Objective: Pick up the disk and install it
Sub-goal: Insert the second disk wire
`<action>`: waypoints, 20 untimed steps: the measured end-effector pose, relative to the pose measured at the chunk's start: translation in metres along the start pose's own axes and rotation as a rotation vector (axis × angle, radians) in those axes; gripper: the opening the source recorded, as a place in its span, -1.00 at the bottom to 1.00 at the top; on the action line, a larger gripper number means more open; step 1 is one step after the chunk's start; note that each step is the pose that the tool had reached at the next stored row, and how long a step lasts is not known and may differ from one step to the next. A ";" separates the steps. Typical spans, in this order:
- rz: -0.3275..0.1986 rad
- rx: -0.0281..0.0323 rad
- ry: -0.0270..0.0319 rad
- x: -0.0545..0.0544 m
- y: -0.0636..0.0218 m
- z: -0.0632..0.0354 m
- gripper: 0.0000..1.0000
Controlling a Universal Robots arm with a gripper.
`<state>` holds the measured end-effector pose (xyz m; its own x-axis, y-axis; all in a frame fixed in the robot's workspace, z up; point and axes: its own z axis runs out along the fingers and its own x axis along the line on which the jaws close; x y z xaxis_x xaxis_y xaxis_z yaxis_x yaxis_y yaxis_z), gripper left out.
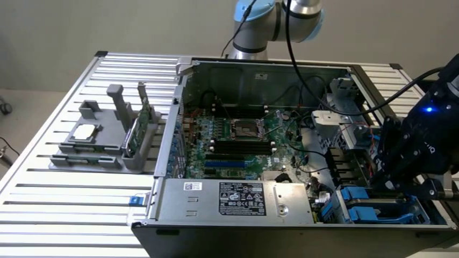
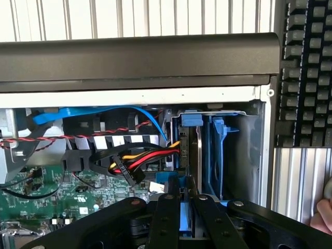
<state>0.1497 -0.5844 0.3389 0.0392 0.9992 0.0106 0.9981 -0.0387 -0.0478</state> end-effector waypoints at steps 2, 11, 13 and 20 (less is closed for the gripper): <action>-0.004 0.0002 0.0002 0.000 0.0000 0.0004 -0.67; -0.016 0.0010 -0.0007 -0.002 0.0012 0.0008 -0.67; -0.018 0.0010 -0.0007 -0.002 0.0014 0.0009 -0.67; -0.024 0.0011 -0.0011 -0.004 0.0017 0.0025 -0.67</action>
<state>0.1512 -0.5882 0.3363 0.0152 0.9998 0.0107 0.9987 -0.0147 -0.0486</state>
